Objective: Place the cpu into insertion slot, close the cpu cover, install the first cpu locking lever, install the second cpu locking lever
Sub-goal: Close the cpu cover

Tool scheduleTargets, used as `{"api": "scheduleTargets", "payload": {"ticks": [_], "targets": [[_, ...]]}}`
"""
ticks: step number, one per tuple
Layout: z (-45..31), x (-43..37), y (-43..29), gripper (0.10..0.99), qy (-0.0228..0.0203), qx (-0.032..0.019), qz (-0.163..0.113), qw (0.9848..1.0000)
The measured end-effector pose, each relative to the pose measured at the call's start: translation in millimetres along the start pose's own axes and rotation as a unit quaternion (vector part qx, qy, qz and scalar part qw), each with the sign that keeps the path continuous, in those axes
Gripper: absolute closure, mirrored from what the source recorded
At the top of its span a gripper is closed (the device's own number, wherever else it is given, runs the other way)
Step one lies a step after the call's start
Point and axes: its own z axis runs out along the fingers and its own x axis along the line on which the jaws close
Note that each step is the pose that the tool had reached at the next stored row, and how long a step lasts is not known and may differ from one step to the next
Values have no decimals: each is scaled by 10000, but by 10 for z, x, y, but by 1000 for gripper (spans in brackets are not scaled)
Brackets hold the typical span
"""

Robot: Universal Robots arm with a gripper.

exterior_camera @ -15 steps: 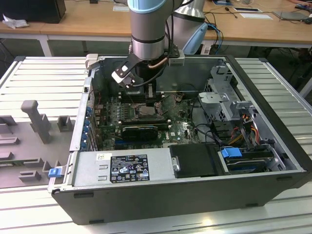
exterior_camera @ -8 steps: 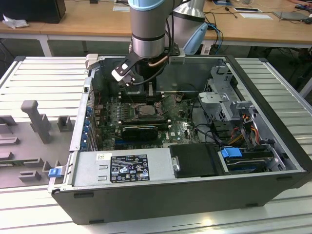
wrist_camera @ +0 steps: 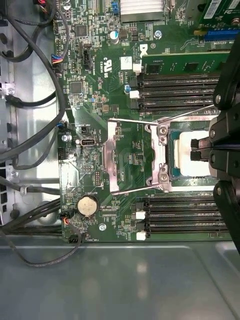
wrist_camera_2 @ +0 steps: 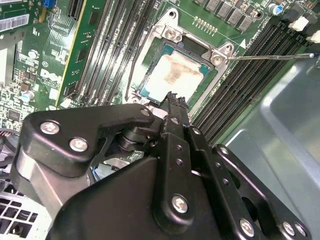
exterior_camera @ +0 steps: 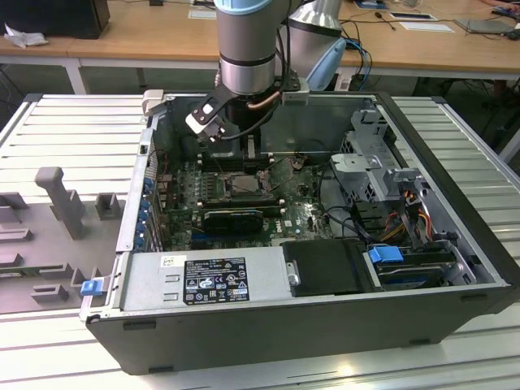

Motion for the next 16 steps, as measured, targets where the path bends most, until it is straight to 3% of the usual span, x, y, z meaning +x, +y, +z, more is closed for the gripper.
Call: {"api": "scheduleTargets", "payload": {"ticks": [7, 11, 16], "targets": [[-115, 4, 8, 980, -1, 0, 0, 10000], [-133, 5, 13, 980, -1, 0, -1, 10000], [-153, 8, 78, 980, -2, 6, 0, 10000]]}}
